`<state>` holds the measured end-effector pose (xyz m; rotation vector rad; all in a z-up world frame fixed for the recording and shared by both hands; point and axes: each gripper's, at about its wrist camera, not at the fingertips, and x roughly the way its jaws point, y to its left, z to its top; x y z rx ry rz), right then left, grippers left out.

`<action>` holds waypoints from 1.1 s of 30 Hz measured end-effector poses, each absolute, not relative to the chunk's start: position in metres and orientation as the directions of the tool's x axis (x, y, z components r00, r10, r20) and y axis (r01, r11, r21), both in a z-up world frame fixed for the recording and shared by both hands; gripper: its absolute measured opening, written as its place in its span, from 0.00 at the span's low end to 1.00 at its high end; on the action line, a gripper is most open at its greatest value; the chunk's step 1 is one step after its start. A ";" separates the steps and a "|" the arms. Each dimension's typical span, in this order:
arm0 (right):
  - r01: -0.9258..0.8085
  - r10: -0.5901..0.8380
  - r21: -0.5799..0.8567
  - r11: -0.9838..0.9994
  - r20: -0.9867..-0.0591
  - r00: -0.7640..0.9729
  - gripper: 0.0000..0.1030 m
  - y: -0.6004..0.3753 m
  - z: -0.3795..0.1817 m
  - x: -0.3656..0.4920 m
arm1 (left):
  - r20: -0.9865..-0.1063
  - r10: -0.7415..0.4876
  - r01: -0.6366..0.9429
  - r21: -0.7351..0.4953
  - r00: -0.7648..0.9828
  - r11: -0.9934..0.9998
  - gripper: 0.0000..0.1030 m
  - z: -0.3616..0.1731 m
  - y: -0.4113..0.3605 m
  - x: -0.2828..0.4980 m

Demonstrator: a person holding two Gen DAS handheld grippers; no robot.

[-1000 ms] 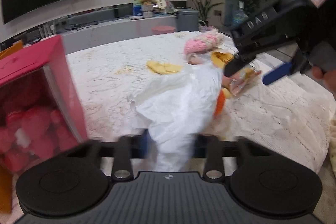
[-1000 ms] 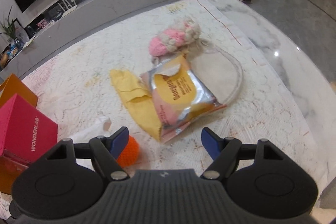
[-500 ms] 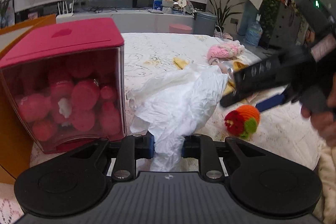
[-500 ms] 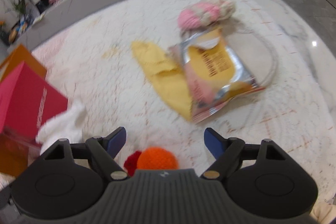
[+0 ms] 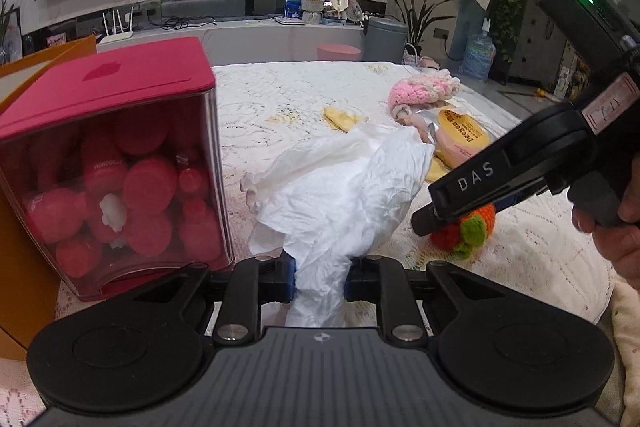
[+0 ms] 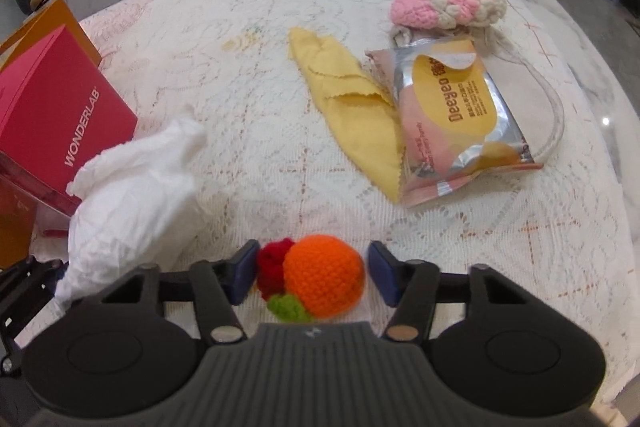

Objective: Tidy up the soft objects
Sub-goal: 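Carry the tissue and crochet fruit into the orange box and open both tools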

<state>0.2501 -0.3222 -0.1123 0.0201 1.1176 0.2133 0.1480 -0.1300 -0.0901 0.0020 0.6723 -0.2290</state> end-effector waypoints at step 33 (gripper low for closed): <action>0.331 0.183 0.498 0.802 -0.732 0.657 0.50 -0.397 -0.072 0.247 | -0.520 -0.316 0.320 -0.085 0.793 0.944 0.19 0.056 -0.036 0.201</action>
